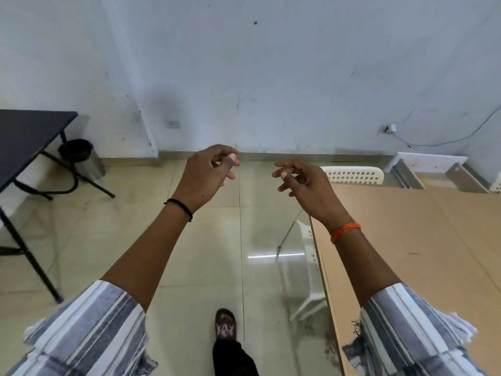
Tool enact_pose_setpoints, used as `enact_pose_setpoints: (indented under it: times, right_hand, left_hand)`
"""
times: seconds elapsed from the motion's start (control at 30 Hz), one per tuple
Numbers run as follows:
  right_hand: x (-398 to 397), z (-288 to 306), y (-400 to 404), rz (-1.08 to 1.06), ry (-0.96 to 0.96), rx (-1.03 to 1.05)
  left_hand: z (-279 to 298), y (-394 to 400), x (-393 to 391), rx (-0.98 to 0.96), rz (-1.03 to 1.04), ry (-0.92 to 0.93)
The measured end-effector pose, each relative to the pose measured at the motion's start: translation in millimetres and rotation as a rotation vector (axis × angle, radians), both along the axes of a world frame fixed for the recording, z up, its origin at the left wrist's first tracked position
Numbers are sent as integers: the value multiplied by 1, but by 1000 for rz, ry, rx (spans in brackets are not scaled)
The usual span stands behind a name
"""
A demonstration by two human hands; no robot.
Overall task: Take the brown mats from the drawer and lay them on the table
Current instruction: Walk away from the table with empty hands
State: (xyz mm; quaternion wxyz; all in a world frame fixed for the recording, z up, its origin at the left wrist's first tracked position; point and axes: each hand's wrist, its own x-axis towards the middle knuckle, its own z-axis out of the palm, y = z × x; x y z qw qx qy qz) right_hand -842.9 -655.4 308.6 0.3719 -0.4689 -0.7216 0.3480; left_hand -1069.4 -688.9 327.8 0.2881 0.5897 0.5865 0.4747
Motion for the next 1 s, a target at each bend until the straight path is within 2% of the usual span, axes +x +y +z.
enact_pose_setpoints:
  times: [0.27, 0.57, 1.0]
  right_hand:
    - [-44, 21, 159, -84, 58, 33]
    - [-53, 35, 294, -244, 50, 44]
    - [-59, 59, 494, -631, 18, 112]
  left_hand:
    - [30, 170, -36, 1, -84, 27]
    - [37, 346, -54, -11, -207, -43]
    - [55, 638, -36, 23, -608, -34]
